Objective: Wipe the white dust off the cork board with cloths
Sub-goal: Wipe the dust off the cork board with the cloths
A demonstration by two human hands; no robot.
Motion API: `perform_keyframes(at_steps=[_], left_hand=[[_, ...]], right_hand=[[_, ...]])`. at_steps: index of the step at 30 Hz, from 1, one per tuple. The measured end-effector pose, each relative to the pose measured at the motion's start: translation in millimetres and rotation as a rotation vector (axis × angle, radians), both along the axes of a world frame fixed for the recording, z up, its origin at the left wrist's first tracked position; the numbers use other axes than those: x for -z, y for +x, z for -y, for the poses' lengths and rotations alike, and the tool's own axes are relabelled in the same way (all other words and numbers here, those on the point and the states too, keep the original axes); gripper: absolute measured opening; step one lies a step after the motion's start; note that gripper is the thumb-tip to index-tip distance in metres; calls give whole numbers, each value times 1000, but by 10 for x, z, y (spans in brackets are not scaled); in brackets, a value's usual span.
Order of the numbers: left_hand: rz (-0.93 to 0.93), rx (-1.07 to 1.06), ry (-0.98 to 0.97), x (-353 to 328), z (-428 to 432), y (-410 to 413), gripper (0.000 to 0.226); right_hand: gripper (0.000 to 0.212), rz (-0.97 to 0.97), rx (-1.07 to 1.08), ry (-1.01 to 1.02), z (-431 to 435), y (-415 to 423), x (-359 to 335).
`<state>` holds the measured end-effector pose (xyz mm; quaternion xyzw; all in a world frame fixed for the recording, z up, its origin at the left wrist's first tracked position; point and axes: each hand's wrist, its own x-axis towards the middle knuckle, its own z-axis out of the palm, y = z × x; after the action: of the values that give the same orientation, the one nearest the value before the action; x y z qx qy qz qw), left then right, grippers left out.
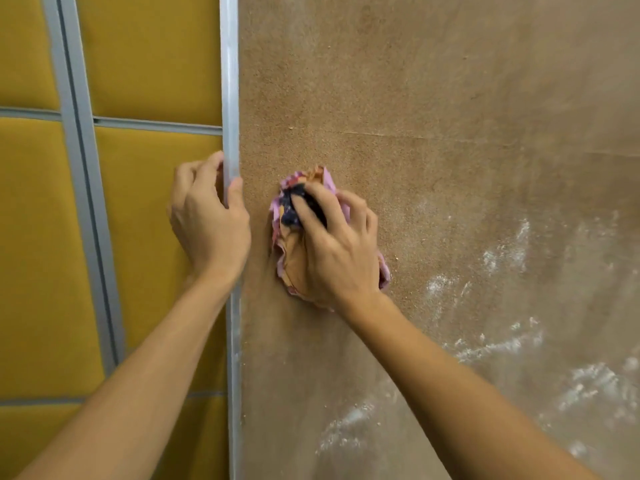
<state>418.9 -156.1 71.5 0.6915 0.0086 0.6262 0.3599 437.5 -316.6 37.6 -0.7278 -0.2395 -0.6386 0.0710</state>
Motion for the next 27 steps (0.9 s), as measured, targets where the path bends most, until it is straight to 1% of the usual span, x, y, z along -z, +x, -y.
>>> perform_keyframes(at_steps=[2, 3, 4, 6, 8, 10, 13, 15, 17, 20, 23, 27], left_hand=[[85, -78, 46, 94, 130, -51, 39], [139, -100, 80, 159, 198, -101, 37], [178, -99, 114, 251, 266, -158, 32], [195, -38, 186, 535, 391, -283, 19], [148, 35, 270, 937, 497, -371, 15], [67, 111, 309, 1341, 602, -398, 23], [-38, 103, 336, 1648, 734, -352, 38], [-122, 32, 391, 1685, 806, -281, 48], [-201, -68, 437, 1699, 882, -187, 59], [-243, -156, 441, 1677, 965, 7, 73], [-224, -241, 407, 1515, 1030, 183, 80], [-95, -317, 365, 1020, 1144, 356, 75]], right_hand=[[39, -4, -1, 54, 8, 53, 127], [41, -25, -1, 89, -7, 58, 293], [44, -50, 2, 108, -24, 61, 498], [45, -97, 0, 98, -27, 25, 833], [41, -143, -25, 44, 55, -34, 889], [41, -162, -41, -71, 192, -108, 756], [43, -186, -53, -235, 444, -176, 566], [45, -191, -46, -286, 595, -173, 521], [52, -195, -72, -304, 752, -192, 566], [54, -205, -192, -177, 1127, -256, 714], [52, -170, -197, -48, 1630, -239, 721], [50, -68, -103, 18, 2246, -7, 192]])
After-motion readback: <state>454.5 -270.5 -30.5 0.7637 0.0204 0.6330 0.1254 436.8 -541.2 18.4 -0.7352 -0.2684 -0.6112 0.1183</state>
